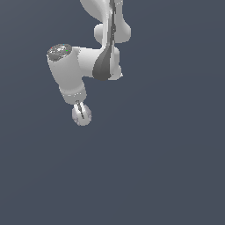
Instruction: Pick up the object and move it to a goal position.
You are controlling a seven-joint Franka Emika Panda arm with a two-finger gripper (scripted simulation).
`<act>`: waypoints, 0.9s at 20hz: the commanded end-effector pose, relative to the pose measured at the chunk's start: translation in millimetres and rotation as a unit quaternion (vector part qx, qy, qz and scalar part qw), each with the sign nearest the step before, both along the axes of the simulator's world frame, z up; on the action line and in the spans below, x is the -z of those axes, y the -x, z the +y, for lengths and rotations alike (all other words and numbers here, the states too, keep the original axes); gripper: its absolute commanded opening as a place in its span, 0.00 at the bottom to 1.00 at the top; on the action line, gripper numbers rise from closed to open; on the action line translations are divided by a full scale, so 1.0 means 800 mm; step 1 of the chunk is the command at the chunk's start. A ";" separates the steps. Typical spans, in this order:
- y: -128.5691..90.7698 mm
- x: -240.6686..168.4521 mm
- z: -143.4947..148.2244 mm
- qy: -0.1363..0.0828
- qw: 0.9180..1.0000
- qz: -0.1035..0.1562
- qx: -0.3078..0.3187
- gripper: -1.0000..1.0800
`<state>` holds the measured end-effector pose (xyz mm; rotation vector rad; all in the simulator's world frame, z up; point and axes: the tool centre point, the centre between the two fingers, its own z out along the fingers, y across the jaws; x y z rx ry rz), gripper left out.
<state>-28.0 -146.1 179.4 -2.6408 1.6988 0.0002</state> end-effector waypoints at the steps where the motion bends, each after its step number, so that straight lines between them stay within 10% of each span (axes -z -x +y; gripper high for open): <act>1: 0.004 -0.030 -0.021 0.000 1.000 0.000 0.000 0.00; 18: 0.008 -0.118 -0.085 0.001 1.000 0.000 -0.001 0.00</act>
